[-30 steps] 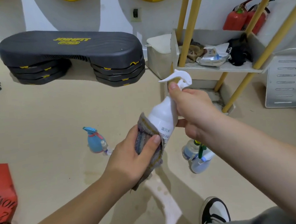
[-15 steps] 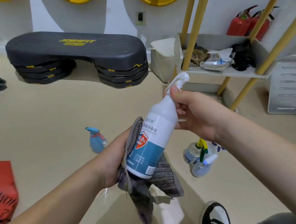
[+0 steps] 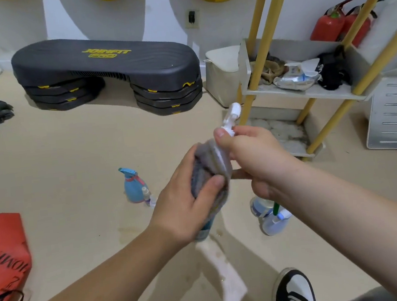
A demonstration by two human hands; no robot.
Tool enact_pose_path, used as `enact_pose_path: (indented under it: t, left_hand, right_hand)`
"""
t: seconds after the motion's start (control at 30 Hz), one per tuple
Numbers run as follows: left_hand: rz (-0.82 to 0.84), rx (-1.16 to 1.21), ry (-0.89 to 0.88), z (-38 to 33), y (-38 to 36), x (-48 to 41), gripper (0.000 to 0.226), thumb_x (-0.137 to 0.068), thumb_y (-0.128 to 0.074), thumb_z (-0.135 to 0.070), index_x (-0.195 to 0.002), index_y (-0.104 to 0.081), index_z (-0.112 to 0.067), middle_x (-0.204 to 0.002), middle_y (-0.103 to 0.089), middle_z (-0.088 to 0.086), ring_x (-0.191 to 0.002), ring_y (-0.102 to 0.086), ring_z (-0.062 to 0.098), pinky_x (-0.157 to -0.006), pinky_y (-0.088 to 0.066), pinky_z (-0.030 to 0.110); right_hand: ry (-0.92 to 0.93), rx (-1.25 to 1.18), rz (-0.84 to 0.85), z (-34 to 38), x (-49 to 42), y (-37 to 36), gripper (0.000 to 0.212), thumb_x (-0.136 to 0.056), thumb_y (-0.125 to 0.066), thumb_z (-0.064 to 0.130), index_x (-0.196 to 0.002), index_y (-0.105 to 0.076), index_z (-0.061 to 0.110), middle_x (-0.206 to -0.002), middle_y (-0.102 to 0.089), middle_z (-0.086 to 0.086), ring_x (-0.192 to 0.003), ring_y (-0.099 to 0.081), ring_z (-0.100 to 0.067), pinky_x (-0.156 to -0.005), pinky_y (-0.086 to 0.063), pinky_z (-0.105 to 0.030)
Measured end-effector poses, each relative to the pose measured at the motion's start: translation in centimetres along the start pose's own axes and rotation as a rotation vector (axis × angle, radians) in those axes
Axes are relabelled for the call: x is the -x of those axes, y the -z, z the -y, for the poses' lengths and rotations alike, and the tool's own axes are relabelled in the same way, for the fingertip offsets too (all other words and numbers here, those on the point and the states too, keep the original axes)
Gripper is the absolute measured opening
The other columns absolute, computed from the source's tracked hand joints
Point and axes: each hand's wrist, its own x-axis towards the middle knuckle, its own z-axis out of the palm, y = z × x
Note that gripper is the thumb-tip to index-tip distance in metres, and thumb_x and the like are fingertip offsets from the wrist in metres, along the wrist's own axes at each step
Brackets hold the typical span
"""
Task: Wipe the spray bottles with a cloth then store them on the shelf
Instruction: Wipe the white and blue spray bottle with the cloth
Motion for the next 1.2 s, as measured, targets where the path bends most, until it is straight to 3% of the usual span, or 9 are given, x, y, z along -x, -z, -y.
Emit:
enact_pose_path:
  t: [0.13,0.2,0.3,0.43,0.5,0.67,0.83,1.03,1.2]
  left_hand:
    - [0.051,0.378,0.408,1.4,-1.0,1.4,0.037,-0.108,-0.034,-0.056,-0.122,-0.063,-0.037,-0.11,-0.078,-0.008,-0.091,-0.076,0.002,-0.07,-0.055,0.013]
    - [0.034,0.413,0.495,1.4,-1.6,1.6,0.043,-0.105,-0.033,-0.058,-0.115,-0.066,-0.031,-0.107,-0.077,-0.008,-0.09,-0.072,-0.005,-0.072,-0.052,0.009]
    - [-0.006,0.226,0.308,0.5,-1.9,1.7,0.064,-0.099,-0.025,-0.072,-0.111,-0.061,-0.02,-0.107,-0.071,0.005,-0.101,-0.066,0.01,-0.091,-0.052,0.029]
    - [-0.098,-0.058,-0.043,-2.0,-0.8,0.3,0.039,-0.102,-0.032,-0.057,-0.121,-0.054,-0.032,-0.112,-0.062,-0.01,-0.111,-0.06,0.01,-0.095,-0.048,0.038]
    - [-0.082,-0.097,-0.069,-2.4,0.4,-0.3,0.038,-0.098,-0.039,-0.057,-0.126,-0.055,-0.036,-0.113,-0.065,-0.012,-0.111,-0.062,0.012,-0.095,-0.051,0.042]
    - [-0.02,0.242,0.233,-0.3,1.3,-0.8,0.044,-0.105,-0.031,-0.066,-0.121,-0.065,-0.042,-0.117,-0.074,-0.017,-0.115,-0.066,0.001,-0.109,-0.048,0.04]
    - [0.067,0.283,0.575,0.2,0.5,-0.3,0.051,-0.106,-0.021,-0.067,-0.119,-0.062,-0.04,-0.117,-0.07,-0.014,-0.108,-0.064,0.002,-0.092,-0.046,0.027]
    - [-0.008,-0.093,-0.001,-1.5,0.3,-0.1,0.035,-0.1,-0.035,-0.058,-0.12,-0.054,-0.036,-0.112,-0.061,-0.011,-0.109,-0.061,0.013,-0.096,-0.05,0.042]
    - [0.009,-0.022,0.035,-0.8,0.9,0.1,0.029,-0.095,-0.051,-0.061,-0.123,-0.051,-0.051,-0.117,-0.063,-0.02,-0.114,-0.062,0.005,-0.1,-0.052,0.044]
  right_hand:
    - [-0.019,-0.081,-0.12,0.7,-0.5,1.6,0.016,-0.102,-0.064,0.032,-0.11,-0.069,0.019,-0.11,-0.076,-0.005,-0.097,-0.074,-0.021,-0.081,-0.064,-0.042]
    - [-0.031,-0.096,-0.127,0.7,-0.4,2.1,0.018,-0.102,-0.064,0.033,-0.115,-0.068,0.022,-0.111,-0.075,-0.002,-0.097,-0.073,-0.02,-0.077,-0.063,-0.04]
    - [-0.055,-0.078,-0.055,0.3,0.2,1.5,0.022,-0.101,-0.066,0.033,-0.118,-0.068,0.02,-0.11,-0.076,-0.002,-0.088,-0.073,-0.015,-0.072,-0.064,-0.036]
    - [-0.08,-0.045,0.112,-0.1,1.6,-0.1,0.009,-0.098,-0.07,0.028,-0.102,-0.072,0.02,-0.084,-0.078,0.005,-0.061,-0.071,-0.005,-0.065,-0.062,-0.031]
    - [-0.06,-0.024,0.169,0.1,2.0,-0.5,0.008,-0.097,-0.071,0.025,-0.093,-0.072,0.018,-0.073,-0.074,0.007,-0.055,-0.067,-0.005,-0.066,-0.058,-0.03]
    - [-0.026,-0.067,0.061,0.5,1.6,-0.6,0.017,-0.095,-0.074,0.027,-0.101,-0.069,0.011,-0.086,-0.074,-0.003,-0.07,-0.068,-0.016,-0.073,-0.059,-0.043]
    - [-0.039,-0.126,-0.01,0.5,0.7,0.6,0.021,-0.096,-0.073,0.029,-0.111,-0.068,0.015,-0.095,-0.073,0.0,-0.079,-0.07,-0.016,-0.062,-0.062,-0.035]
    - [-0.096,-0.069,0.17,-0.6,1.4,-0.5,0.016,-0.093,-0.074,0.022,-0.091,-0.059,0.021,-0.076,-0.069,0.003,-0.053,-0.064,-0.007,-0.063,-0.057,-0.031]
    - [-0.048,-0.031,0.093,-0.6,1.2,-0.9,0.019,-0.091,-0.077,0.022,-0.095,-0.058,0.018,-0.087,-0.073,-0.01,-0.068,-0.064,-0.018,-0.071,-0.061,-0.043]
